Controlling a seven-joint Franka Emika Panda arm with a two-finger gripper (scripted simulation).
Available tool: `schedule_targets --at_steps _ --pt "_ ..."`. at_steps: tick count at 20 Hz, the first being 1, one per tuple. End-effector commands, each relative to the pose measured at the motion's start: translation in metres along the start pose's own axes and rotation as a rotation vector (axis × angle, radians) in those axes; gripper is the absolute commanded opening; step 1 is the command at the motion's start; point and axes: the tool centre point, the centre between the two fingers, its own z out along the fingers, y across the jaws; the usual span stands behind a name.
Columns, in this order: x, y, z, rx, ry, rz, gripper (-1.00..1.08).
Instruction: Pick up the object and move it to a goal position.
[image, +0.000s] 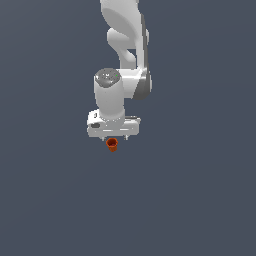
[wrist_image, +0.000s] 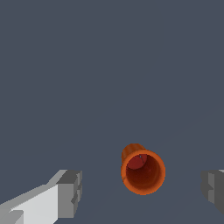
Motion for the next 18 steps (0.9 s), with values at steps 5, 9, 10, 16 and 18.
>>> schedule_targets --at_steps 5,9,10,16,18 --pt "-0.022 0.016 0.037 0.007 -0.016 -0.039 1.0" --pt "-0.028 0.019 0.047 0.009 -0.021 -0.049 1.0" --pt "-0.029 0.02 0.047 0.01 -0.021 -0.05 1.0" --pt "-0.029 0.02 0.052 0.009 -0.022 -0.048 1.0" --pt "-0.029 0.019 0.059 0.009 -0.022 -0.049 1.0"
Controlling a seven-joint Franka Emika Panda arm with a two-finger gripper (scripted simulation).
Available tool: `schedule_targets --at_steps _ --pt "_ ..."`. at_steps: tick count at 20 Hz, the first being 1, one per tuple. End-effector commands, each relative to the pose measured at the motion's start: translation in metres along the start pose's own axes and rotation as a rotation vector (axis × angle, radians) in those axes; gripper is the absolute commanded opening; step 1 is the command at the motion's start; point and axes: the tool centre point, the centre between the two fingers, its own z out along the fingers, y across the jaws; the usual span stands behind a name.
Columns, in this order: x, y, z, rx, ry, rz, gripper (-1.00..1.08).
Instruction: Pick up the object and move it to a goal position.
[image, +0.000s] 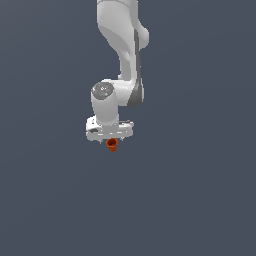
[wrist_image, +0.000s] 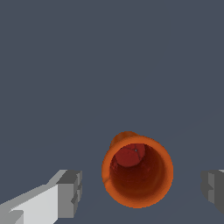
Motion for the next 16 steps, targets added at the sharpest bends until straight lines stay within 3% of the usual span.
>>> schedule_targets --at_steps 1,12,13,16 --pt "-0.001 0.0 0.009 0.0 -0.001 0.0 1.0" --pt "-0.001 0.0 0.044 0.0 -0.001 -0.003 1.0" --pt "-0.001 0.0 0.044 0.0 -0.001 -0.003 -1.0" --pt "-0.001 0.0 0.044 0.0 -0.001 -0.003 -1.0"
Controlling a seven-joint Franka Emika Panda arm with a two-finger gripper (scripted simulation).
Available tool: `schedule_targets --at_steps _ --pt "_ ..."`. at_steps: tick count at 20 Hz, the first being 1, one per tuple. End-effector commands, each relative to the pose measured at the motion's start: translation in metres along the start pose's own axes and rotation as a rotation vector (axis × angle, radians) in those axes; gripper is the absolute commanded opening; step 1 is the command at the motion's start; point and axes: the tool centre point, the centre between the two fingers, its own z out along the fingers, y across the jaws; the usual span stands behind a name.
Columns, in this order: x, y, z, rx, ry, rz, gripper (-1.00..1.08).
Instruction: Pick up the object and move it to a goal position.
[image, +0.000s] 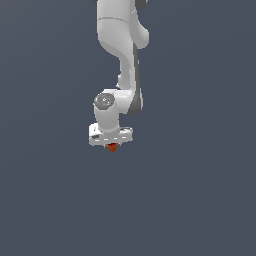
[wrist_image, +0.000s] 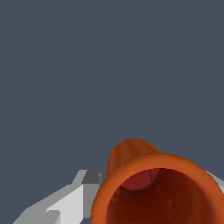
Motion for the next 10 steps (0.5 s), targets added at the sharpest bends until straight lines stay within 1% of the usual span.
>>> schedule_targets --at_steps 1,10 --pt "0.0 -0.0002 0.0008 0.0 0.0 0.0 -1.0" --pt "0.0 -0.0014 -0.002 0.0 0.0 0.0 -1.0"
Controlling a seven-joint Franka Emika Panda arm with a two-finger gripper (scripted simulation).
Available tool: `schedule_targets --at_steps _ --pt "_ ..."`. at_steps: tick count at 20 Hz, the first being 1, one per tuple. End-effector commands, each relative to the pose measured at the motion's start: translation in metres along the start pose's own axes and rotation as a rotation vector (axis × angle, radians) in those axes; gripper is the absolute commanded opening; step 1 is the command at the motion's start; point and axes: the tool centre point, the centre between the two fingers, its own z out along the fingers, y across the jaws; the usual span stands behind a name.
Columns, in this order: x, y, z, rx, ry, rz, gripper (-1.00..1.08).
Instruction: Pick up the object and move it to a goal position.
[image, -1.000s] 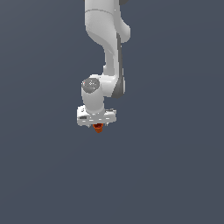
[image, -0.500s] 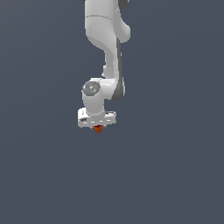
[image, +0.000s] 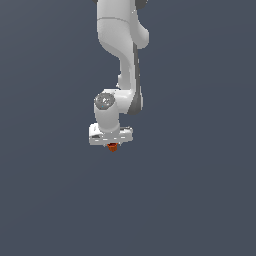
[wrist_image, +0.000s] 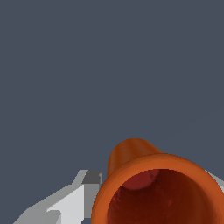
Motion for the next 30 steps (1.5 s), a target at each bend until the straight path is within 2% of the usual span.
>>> schedule_targets --at_steps 1,8,21,30 --pt "0.0 -0.002 -0.003 0.0 0.001 0.0 -1.0" --pt "-0.001 -0.019 -0.029 0.0 0.001 0.0 -1.0" --pt "-0.002 -0.069 -0.109 -0.001 0.001 -0.001 -1.0" --pt "0.0 -0.076 -0.119 0.0 0.0 -0.001 -1.0"
